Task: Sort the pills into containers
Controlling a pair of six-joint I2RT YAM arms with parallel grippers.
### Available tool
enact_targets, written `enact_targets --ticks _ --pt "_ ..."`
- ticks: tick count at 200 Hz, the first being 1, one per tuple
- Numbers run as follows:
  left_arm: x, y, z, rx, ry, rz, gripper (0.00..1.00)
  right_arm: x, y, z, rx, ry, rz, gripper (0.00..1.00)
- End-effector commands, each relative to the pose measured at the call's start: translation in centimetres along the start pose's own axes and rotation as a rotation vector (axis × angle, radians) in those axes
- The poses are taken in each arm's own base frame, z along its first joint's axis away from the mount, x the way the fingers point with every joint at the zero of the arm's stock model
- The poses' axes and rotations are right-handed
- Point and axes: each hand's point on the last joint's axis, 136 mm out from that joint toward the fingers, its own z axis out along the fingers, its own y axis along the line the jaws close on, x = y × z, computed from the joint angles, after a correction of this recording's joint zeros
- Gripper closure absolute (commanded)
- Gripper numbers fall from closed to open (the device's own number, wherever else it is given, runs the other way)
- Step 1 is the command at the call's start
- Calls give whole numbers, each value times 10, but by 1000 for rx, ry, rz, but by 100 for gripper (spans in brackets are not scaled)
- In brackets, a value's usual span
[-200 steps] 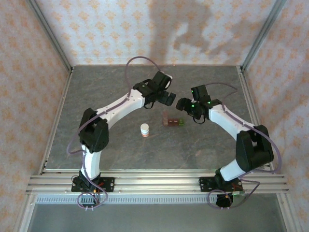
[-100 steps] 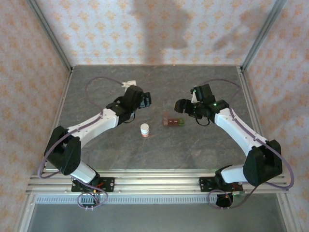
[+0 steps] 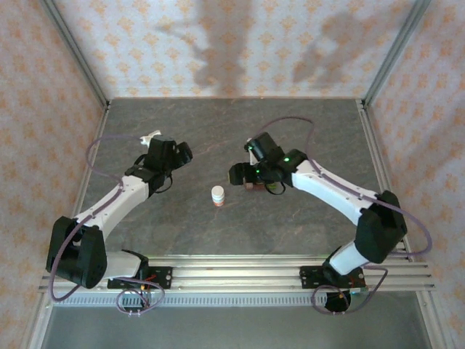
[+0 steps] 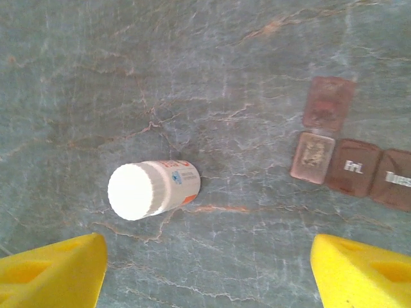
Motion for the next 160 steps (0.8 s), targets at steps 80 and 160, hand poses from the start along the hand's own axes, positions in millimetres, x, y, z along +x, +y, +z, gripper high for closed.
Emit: enact_targets --ticks 80,160 --pt "43 20 17 129 177 -168 0 6 40 82 245 119 -207 17" --pt "40 13 18 173 194 -161 0 19 34 98 275 158 -177 28"
